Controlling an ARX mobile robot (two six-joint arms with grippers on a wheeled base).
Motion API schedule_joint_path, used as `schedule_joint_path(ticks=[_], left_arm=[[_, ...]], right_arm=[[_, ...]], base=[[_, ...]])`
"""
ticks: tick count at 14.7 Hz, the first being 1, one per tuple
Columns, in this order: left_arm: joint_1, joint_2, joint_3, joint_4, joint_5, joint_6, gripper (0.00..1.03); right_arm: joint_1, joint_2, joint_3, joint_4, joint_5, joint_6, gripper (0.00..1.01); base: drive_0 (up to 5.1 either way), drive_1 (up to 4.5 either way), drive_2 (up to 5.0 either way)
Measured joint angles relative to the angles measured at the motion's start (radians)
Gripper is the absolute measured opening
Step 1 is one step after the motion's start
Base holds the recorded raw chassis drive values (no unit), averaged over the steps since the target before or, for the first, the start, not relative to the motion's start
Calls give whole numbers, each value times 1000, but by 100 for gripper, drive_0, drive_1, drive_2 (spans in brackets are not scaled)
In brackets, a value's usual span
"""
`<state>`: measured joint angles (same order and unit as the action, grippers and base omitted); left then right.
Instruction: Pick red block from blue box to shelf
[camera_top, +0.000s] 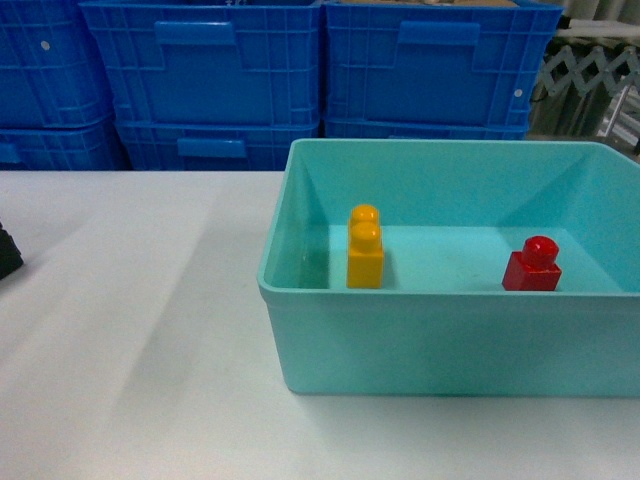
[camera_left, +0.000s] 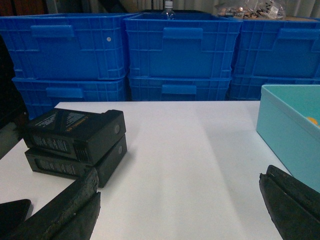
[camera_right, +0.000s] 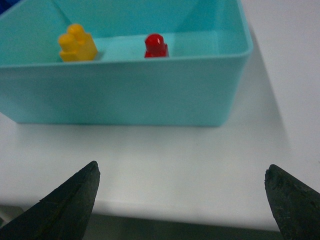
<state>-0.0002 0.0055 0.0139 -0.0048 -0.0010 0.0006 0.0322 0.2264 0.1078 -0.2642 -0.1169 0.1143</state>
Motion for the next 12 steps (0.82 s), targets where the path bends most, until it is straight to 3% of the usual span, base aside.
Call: schedule_joint_path(ticks=[2,5,7,10,12], left_arm=[[0,0,0,1,0,0,98],[0,0,0,0,0,0,98],[0,0,0,0,0,0,98],[0,0,0,0,0,0,98],[0,0,0,0,0,0,98]], right_arm=[[48,37,0,80,25,16,98],[135,103,0,183,136,21,98],[200,291,44,266,160,66,98],[203,631,290,453,179,85,98],[202,847,474,459,196,72,98]], base=[[0,0,0],[0,0,0],[0,0,0],[0,0,0],[0,0,0]])
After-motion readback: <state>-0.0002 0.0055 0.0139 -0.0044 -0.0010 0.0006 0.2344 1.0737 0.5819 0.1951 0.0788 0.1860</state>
